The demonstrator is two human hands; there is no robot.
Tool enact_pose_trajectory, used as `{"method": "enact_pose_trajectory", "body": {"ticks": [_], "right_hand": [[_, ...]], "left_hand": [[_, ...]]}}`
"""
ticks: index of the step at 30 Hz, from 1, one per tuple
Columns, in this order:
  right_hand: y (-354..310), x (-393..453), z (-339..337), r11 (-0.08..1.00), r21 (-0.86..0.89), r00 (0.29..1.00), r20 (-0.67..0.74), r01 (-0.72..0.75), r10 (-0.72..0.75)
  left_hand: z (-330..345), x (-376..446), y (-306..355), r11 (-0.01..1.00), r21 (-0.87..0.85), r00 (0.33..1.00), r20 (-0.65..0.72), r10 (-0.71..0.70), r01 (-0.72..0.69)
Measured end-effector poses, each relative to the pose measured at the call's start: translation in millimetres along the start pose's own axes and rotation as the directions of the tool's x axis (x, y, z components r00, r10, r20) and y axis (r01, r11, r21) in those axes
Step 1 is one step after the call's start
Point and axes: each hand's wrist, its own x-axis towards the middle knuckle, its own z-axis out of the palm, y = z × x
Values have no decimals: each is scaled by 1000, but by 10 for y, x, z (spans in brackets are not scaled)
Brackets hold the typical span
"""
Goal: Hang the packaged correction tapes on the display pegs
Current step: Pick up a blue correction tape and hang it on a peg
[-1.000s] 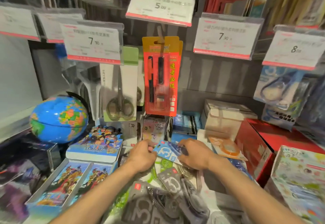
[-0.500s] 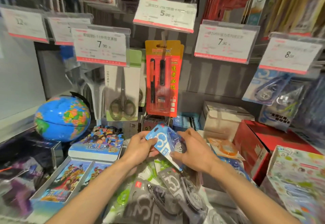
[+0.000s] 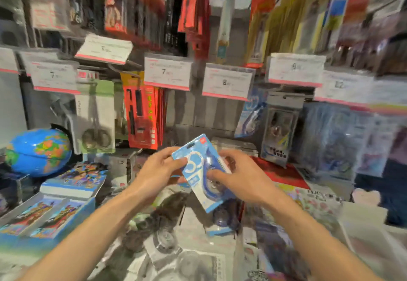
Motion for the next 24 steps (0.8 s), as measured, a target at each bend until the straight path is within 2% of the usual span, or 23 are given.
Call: {"method": "enact_pose_trajectory", "body": {"ticks": [3, 6, 9, 14, 17, 20, 24], "right_hand": [[171, -179, -422, 983, 184, 1000, -3, -13, 14], [406, -349, -764, 909, 414, 999, 36, -50, 38], [624, -522, -999, 841, 537, 997, 0, -62, 73], [856, -741, -1264, 800, 600, 992, -89, -19, 91], [870, -797, -1385, 784, 620, 984, -151, 20, 94], [808, -798, -1495, 787, 614, 977, -198, 57, 83], [711, -761, -1545, 777, 623, 973, -221, 93, 60]], "left_hand": [[456, -103, 207, 996, 11, 996, -12, 85, -85], [879, -159, 354, 987, 40, 988, 19, 153, -154], [1255, -170, 430, 976, 93, 980, 41, 193, -196], [1724, -203, 521, 941, 194, 961, 59, 270, -277], [1813, -173, 617, 899, 248, 931, 55, 360, -362], [1779, -159, 785, 889, 239, 919, 51, 390, -391], [1689, -219, 976, 785, 361, 851, 52, 522, -504]]}}
